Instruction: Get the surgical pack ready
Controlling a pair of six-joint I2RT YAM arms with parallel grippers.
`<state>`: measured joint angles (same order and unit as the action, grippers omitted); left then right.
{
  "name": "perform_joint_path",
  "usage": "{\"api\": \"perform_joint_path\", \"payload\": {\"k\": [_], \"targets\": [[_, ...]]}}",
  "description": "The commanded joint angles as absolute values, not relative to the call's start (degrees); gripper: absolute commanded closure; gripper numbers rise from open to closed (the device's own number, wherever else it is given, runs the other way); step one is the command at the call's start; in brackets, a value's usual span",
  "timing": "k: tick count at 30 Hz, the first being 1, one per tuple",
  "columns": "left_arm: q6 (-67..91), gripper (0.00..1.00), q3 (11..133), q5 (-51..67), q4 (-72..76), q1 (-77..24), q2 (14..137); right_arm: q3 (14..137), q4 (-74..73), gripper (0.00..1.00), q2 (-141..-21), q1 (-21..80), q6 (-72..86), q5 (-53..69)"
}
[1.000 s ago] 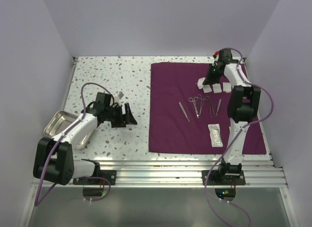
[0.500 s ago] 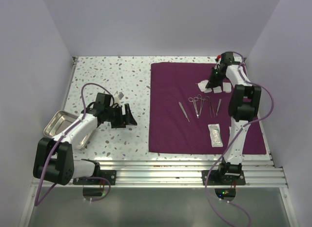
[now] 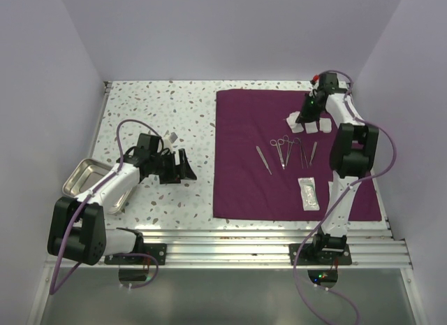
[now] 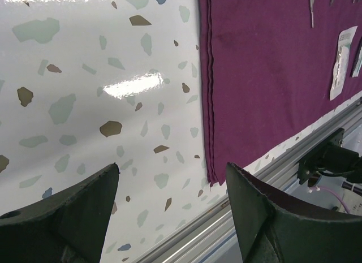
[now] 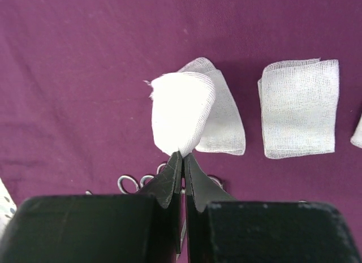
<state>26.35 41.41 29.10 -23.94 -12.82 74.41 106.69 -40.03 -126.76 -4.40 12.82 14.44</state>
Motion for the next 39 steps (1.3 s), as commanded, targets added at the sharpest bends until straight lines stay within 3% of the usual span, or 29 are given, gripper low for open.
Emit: {"api": "perform_joint_path", "payload": {"k": [1, 39], "targets": [[25.8, 0.2, 41.2, 30.7, -21.4, -12.3, 74.5, 106.6, -37.8, 1.0, -123.0, -4.5, 12.7, 13.5], [25.6, 0.2, 41.1, 31.0, -21.7, -11.2, 75.1, 111.2, -42.5, 0.99, -131.0, -5.3, 12.7, 10.4]]}}
